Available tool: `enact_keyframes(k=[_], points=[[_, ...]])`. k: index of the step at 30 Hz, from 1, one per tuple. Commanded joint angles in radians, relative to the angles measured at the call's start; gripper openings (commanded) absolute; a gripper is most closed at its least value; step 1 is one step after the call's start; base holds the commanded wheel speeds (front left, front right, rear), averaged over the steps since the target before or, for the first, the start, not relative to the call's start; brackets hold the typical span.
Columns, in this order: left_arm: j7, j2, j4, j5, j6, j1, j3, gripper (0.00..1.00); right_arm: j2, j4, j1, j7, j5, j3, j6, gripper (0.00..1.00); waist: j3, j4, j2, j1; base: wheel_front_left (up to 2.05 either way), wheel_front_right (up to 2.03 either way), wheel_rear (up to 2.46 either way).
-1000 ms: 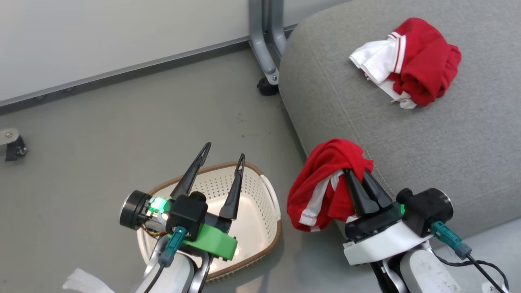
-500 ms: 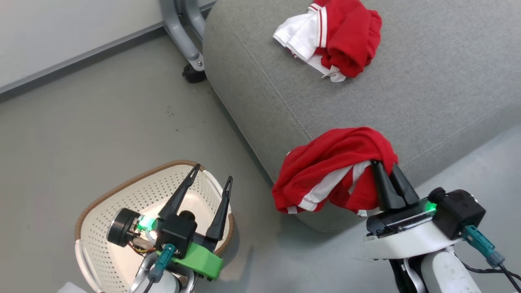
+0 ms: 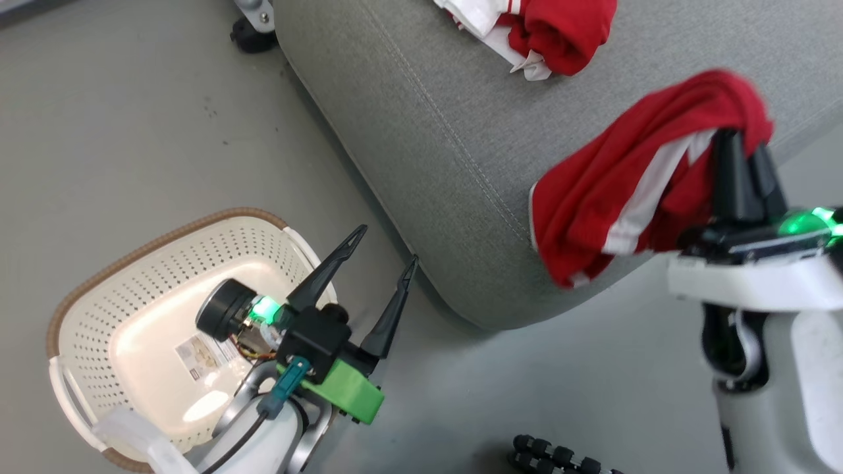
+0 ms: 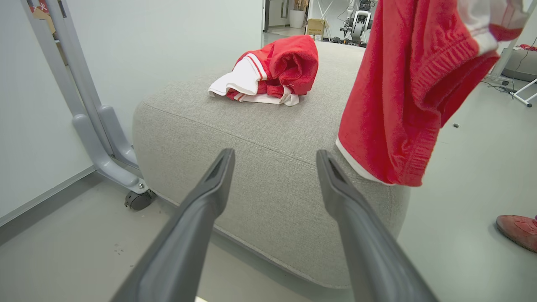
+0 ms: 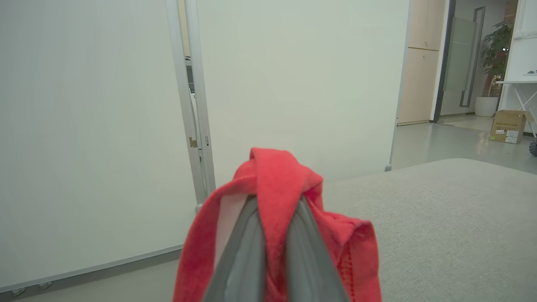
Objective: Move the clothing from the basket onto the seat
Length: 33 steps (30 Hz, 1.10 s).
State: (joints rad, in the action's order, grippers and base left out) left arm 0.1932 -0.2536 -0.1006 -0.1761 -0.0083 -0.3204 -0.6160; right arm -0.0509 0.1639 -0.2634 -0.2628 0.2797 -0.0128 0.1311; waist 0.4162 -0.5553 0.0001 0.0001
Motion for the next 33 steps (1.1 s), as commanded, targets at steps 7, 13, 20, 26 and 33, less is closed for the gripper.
enact_keyframes(k=[7,13,20,26,33], points=[[-0.081,-0.039,0.078,0.058,-0.052,-0.131,-0.042,1.0,-0.074,0.003,-0.399,-0.003,-0.016,0.14,-0.001,0.0,0.246,0.091,-0.0001,-0.0001,0.0,0.0,0.0],[-0.109,-0.047,0.112,0.089,-0.055,-0.192,-0.05,1.0,-0.198,-0.098,-0.669,-0.003,0.007,0.239,-0.001,0.0,0.341,0.167,-0.0001,-0.0001,0.0,0.0,0.0],[-0.137,-0.091,0.132,0.101,-0.063,-0.21,-0.052,1.0,-0.246,-0.299,-0.722,-0.003,-0.044,0.259,-0.001,0.0,0.413,0.214,-0.0001,-0.0001,0.0,0.0,0.0],[-0.149,-0.115,0.154,0.089,-0.05,-0.187,-0.044,1.0,-0.206,-0.44,-0.642,-0.003,-0.082,0.291,-0.001,0.0,0.426,0.213,-0.0001,-0.0001,0.0,0.0,0.0],[-0.152,-0.106,0.151,0.081,-0.036,-0.158,-0.058,1.0,-0.152,-0.533,-0.576,-0.003,-0.117,0.368,-0.001,0.22,0.394,0.197,-0.0001,-0.0001,0.0,0.0,0.0]])
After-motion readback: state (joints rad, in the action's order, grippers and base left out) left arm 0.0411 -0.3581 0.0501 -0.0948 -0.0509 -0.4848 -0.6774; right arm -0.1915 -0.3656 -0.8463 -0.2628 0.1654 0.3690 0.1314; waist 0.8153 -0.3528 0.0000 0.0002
